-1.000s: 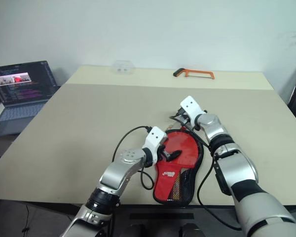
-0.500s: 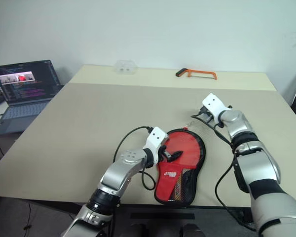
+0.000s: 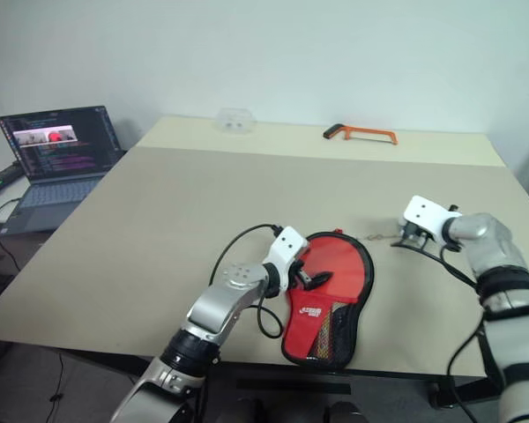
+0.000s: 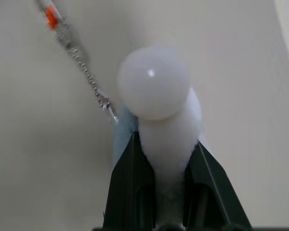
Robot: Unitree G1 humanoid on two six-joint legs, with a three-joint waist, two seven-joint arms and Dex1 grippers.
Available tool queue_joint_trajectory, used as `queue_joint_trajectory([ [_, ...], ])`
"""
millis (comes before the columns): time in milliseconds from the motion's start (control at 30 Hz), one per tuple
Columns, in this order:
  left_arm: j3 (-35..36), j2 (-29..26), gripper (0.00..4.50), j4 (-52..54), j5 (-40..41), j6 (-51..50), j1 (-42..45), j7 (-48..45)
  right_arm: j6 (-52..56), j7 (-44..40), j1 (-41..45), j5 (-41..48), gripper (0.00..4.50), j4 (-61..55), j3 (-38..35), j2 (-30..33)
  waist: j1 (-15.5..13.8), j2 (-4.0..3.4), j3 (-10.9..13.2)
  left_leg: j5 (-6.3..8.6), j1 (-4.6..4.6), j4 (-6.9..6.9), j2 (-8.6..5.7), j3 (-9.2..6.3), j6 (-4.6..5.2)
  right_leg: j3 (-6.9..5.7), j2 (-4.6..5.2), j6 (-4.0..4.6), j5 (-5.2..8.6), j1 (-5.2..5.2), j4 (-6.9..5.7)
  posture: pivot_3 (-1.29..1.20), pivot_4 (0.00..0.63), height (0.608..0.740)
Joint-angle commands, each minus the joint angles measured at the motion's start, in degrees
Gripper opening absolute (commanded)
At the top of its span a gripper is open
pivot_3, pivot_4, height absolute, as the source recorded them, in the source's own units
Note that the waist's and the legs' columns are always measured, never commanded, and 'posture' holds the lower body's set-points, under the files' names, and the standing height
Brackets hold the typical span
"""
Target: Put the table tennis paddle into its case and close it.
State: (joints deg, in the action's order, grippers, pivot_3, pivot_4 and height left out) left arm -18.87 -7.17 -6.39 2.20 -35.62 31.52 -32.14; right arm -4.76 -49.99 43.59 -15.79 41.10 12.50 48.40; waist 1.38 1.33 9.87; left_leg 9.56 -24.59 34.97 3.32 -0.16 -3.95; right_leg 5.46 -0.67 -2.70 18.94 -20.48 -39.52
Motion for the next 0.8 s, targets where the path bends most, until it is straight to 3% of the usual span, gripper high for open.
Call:
queue_joint_trajectory([
  [33,-2.2,0.0,4.50,-4.2,-0.6,-1.1,-1.0,-1.2,0.7,-8.1,-6.5,2.0,0.22,-12.8,-1.2,6.3,0.0,-0.08,0.0,0.01,0.09,-0.01,0.00,0.01,0.00,0.01,0.00,-0.07,0.01,0.10,0.10,0.00,0.150,0.740],
  [167,-3.0,0.3,4.50,-4.7,-0.7,-0.6,-0.6,-1.9,5.1,-15.9,-14.9,7.2,0.22,-28.6,-2.7,10.9,0.2,-0.20,-0.1,0.03,0.22,-0.08,-0.03,-0.04,0.01,-0.03,0.04,-0.28,0.02,0.43,0.52,0.00,0.150,0.740],
  [433,-3.8,1.1,4.50,-5.7,-0.9,-0.2,0.0,-2.7,11.2,-27.8,-27.6,17.1,0.22,-47.8,-6.6,19.9,0.0,-0.24,-0.1,0.03,0.25,-0.07,-0.07,-0.08,0.02,-0.04,0.08,-0.32,0.03,0.48,0.55,0.00,0.150,0.740],
  [800,-5.0,0.2,4.50,-6.2,-1.9,-0.1,-0.1,-4.4,18.6,-34.6,-37.0,28.9,0.22,-66.3,-8.8,23.5,0.1,-0.22,-0.1,0.04,0.26,-0.06,-0.10,-0.09,0.03,-0.04,0.10,-0.33,0.04,0.48,0.58,0.00,0.150,0.740],
])
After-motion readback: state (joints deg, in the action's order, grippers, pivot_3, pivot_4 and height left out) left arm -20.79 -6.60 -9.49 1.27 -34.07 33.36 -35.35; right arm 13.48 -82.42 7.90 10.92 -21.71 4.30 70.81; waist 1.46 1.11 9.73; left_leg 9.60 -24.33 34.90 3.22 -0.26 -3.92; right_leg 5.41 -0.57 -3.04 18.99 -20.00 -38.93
